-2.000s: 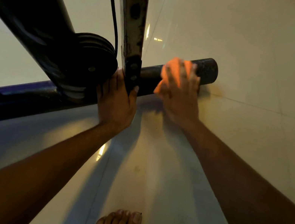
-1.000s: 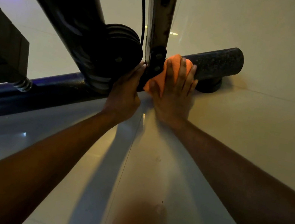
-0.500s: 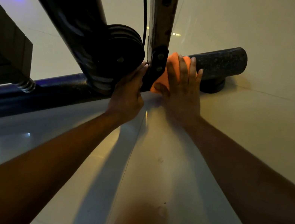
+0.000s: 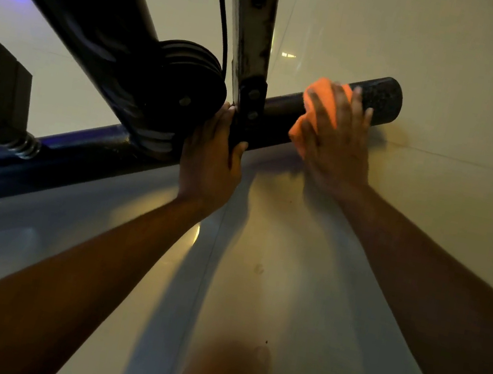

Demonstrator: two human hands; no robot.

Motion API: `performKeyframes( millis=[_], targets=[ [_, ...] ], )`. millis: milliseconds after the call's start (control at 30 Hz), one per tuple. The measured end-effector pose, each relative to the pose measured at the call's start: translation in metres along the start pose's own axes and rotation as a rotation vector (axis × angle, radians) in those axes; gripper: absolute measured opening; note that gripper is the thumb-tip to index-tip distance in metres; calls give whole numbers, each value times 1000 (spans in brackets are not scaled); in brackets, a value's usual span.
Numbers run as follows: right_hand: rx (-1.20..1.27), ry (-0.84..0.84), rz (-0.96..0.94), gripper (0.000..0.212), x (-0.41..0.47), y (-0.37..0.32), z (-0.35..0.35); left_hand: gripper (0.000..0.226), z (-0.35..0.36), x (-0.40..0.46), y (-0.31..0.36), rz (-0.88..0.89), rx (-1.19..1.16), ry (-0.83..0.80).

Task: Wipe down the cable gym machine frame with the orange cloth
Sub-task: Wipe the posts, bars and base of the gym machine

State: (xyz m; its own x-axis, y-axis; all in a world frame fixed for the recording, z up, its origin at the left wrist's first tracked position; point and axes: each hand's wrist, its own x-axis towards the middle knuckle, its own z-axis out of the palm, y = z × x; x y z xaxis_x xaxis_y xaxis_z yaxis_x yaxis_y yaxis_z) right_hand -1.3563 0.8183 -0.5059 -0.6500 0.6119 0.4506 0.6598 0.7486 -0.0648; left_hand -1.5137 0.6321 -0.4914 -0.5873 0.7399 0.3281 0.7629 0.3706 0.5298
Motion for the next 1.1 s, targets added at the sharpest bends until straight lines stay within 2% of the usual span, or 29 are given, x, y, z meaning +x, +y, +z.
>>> performKeyframes(
  millis=[67, 200, 267, 333, 400, 433, 500, 567, 633, 767, 833, 933, 967, 1067, 1100],
  targets=[
    [47, -34, -7, 58, 1, -14, -5, 61, 1, -8, 6, -2, 61, 44],
    [-28, -79, -273, 63, 3, -2, -2, 58, 18, -37, 21, 40, 153, 90],
    [-24, -74, -201, 63, 3, 22, -1, 57, 28, -45, 26, 79, 155, 71],
    [9, -68, 8, 60, 2, 39, -5, 57, 33, -42, 31, 81, 144, 88],
    [53, -77, 173, 59, 5, 33, -9, 56, 34, -32, 39, 134, 151, 119],
    [70, -85, 175, 59, 7, 24, -11, 56, 35, -29, 44, 206, 145, 119],
    [59, -95, 24, 61, 8, 14, -8, 53, 39, -26, 61, 350, 105, 95],
    [33, -82, -124, 61, 11, 30, -7, 53, 46, -10, 73, 413, 90, 62],
    [8, -38, -98, 60, 14, 56, -6, 57, 56, 20, 81, 361, 114, 30],
    [126, -14, 172, 54, 24, 50, -5, 61, 69, 71, 91, 117, 166, -124],
    [148, -36, 163, 53, 22, 35, -5, 61, 74, 73, 90, 117, 159, -132],
    [79, -70, -66, 52, 24, 63, -11, 56, 75, 69, 85, 131, 138, -80],
    [68, -75, -76, 51, 28, 74, -13, 54, 76, 68, 84, 135, 137, -78],
    [145, -117, 149, 54, 41, 72, -19, 50, 77, 70, 85, 132, 109, -68],
    [147, -124, 165, 55, 42, 60, -21, 48, 76, 71, 86, 131, 90, -62]
  ],
)
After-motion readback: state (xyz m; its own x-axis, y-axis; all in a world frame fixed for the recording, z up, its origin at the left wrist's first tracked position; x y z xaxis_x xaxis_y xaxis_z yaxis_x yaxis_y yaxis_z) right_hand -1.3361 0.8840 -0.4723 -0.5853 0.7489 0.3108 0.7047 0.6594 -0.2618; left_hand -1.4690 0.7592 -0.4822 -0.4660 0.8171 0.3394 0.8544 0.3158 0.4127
